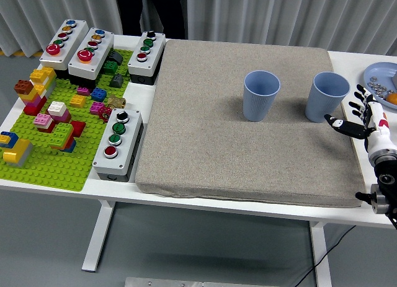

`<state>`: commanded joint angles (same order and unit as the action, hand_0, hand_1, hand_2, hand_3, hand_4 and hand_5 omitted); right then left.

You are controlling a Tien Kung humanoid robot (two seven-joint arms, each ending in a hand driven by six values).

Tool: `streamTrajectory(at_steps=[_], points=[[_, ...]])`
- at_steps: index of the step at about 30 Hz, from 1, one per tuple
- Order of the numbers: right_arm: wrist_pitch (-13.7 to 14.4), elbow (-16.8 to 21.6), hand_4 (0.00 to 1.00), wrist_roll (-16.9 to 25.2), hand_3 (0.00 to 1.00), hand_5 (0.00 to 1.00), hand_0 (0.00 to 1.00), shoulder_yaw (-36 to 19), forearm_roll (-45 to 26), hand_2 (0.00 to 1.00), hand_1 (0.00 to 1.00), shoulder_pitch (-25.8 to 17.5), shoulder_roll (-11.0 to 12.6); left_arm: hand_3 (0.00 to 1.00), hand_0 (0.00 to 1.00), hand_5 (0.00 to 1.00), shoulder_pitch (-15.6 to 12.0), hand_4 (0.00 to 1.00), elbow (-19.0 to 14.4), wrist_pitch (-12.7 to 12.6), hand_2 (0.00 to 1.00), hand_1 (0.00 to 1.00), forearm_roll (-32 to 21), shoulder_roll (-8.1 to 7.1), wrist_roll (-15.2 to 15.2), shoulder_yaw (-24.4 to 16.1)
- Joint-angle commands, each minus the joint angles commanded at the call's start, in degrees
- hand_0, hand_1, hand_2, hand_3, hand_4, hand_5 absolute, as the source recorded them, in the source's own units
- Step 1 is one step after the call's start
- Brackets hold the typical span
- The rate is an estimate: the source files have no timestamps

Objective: Pick cup pour cup place

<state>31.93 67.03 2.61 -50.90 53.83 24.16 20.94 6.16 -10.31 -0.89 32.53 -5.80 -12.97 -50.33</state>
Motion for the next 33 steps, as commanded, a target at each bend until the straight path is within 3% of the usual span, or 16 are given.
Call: streamTrajectory(at_steps=[10, 14, 19, 21, 28, 33], points=[[0.7, 6.9, 0.9, -0.3, 0.971, 0.218, 0.906, -3.9, 1.8, 0.954, 0.854, -6.0, 3.3, 0.767, 0.766, 0.94, -0.6, 0.506, 0.0, 0.1, 0.843, 0.8, 1.0, -0.23, -0.4, -1.1], [1.0, 8.1, 0.9, -0.4, 0.971, 0.218, 0.906, -5.1, 2.0, 0.954, 0.854, -6.3, 4.0, 0.767, 0.766, 0.94, -0.7, 0.506, 0.0, 0.1, 0.843, 0.8, 1.0, -0.33, -0.4, -1.0], [1.4, 6.9, 0.896, -0.1, 0.968, 0.216, 0.905, -6.8, 0.9, 0.949, 0.851, -2.2, 3.3, 0.767, 0.765, 0.938, -0.7, 0.505, 0.0, 0.2, 0.842, 0.8, 1.0, -0.49, -0.5, -0.9], [2.4, 5.9, 0.896, 1.2, 0.968, 0.216, 0.905, -8.5, -0.9, 0.949, 0.851, 0.5, 2.7, 0.767, 0.765, 0.938, -0.7, 0.505, 0.0, 0.1, 0.842, 0.8, 1.0, -0.51, -0.5, -0.8], [1.6, 2.7, 0.889, 4.1, 0.897, 0.242, 0.889, -16.3, -9.1, 0.887, 0.811, 8.8, 0.9, 0.765, 0.766, 0.938, -0.1, 0.505, 0.0, 0.1, 0.843, 0.8, 0.8, -0.63, -0.4, -0.4], [1.5, -1.2, 0.889, 13.9, 0.897, 0.242, 0.889, -19.6, -19.8, 0.887, 0.811, 13.4, -0.5, 0.765, 0.766, 0.938, 0.2, 0.505, 0.0, 0.1, 0.843, 0.8, 0.7, -0.63, -0.3, -0.1]])
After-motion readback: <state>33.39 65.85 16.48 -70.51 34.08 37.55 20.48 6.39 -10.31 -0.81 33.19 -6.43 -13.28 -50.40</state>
